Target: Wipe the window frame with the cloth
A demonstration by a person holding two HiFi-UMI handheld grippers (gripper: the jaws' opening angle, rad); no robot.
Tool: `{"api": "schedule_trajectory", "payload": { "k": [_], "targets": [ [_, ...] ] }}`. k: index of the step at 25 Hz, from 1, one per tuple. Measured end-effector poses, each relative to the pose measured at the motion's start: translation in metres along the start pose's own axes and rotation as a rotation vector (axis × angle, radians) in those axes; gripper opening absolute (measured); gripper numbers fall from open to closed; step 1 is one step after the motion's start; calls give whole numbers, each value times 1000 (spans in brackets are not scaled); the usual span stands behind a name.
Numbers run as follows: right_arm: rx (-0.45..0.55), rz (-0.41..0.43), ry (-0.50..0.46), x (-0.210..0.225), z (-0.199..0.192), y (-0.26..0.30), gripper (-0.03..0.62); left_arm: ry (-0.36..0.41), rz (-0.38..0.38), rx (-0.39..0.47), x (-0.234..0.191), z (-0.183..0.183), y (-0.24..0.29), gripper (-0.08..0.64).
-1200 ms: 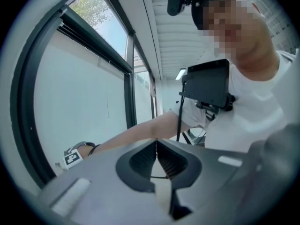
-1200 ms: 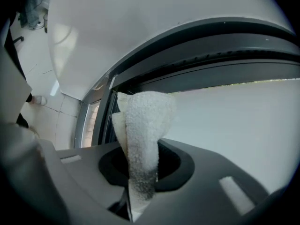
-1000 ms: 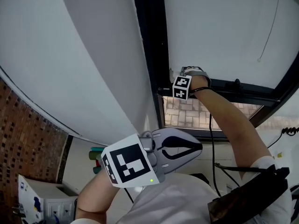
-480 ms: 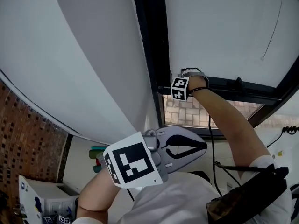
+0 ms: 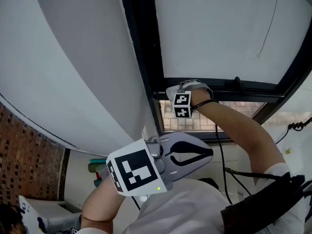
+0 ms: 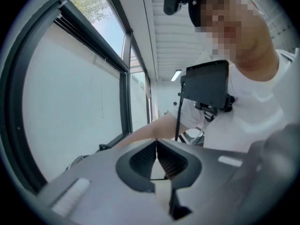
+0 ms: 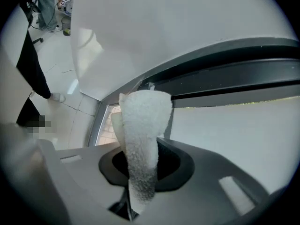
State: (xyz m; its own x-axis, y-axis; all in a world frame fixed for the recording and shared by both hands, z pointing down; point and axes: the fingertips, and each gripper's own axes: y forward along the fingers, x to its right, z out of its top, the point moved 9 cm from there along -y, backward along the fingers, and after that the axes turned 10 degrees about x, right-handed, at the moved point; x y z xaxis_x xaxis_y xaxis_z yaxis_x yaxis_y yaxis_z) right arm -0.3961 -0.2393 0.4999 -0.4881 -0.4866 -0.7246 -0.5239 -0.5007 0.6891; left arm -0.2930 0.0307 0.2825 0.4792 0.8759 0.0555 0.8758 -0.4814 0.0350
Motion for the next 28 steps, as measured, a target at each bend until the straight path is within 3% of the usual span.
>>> {"api": "schedule_trajectory", "payload": {
  "k": [5,10,20,28],
  "targets": [
    [54,-21,-5,-24,-16,-45,69,10,-67,-1,-7,2,20,25],
    [32,-101,63,-34,-71,-101,69,28,-150,18,-22,1,51,25],
    [-131,-273,204,-46,-246,-194,69,24,-305,27,-25,8,158,25],
    [-242,-281,227,-78,-382,-224,69,41,-310,16,-21,12,242,23]
  ]
}}
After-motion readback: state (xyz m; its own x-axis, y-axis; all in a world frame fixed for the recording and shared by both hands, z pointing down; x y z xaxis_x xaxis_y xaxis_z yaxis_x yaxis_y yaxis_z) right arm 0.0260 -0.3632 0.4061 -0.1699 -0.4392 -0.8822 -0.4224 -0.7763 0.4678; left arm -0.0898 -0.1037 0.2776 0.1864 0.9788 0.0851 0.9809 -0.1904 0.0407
